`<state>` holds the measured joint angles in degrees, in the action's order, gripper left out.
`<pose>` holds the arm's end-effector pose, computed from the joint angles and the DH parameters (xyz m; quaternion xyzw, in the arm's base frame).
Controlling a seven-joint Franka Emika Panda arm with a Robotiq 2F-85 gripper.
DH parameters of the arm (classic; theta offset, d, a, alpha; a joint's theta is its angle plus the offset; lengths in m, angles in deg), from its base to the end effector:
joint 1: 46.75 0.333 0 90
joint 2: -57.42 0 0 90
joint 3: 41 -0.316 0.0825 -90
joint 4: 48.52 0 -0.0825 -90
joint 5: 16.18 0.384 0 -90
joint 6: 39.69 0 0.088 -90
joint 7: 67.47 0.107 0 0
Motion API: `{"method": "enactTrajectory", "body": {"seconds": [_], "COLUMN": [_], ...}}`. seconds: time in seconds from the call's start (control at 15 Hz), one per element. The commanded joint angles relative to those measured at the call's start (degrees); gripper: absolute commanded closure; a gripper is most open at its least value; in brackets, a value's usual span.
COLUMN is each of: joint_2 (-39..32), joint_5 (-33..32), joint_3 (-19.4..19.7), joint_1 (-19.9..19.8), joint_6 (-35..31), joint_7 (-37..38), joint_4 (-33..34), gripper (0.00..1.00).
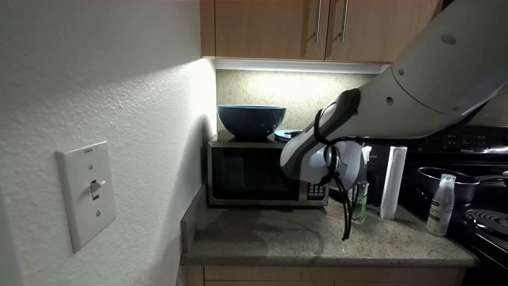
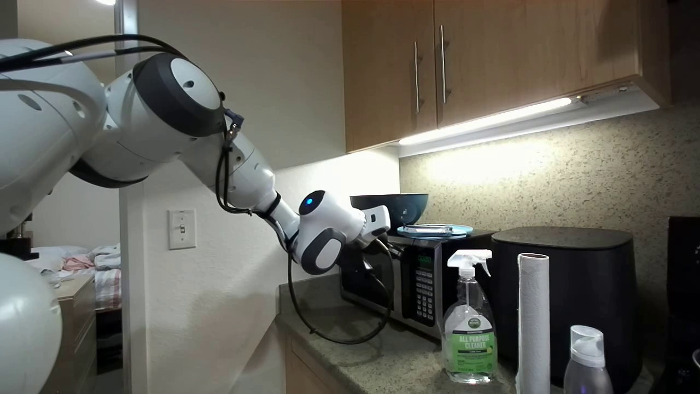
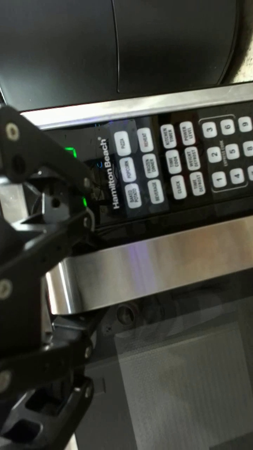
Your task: Open the microwave door
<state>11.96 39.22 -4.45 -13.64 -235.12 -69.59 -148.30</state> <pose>0.6863 -0.0432 0.3173 0.8059 -0.2976 0.5090 0.0537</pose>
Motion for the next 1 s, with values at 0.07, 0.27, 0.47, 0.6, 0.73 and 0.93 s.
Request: {"method": "enactTrajectory", "body": {"seconds": [0.07,0.27,0.47,0.6,0.73,0.93], "joint_2": [2.5,4.2,6.0,6.6,6.5,6.5], "joint_5": [-0.4,-0.1,0.7,1.8,4.0,6.9], "joint_3": [-1.0,-1.4,-0.9,0.8,4.9,9.2], "joint_1": [0.9,2.4,4.2,6.5,11.2,17.6], "joint_6": [-2.0,-2.1,-3.5,-3.7,-2.7,-2.4], "joint_7": [-0.3,-0.6,-0.7,0.0,0.5,1.1], "joint_4": [-1.7,-4.4,-8.3,-9.7,-11.4,-14.5], "gripper": [0.97,1.0,1.0,1.0,1.0,1.0]}}
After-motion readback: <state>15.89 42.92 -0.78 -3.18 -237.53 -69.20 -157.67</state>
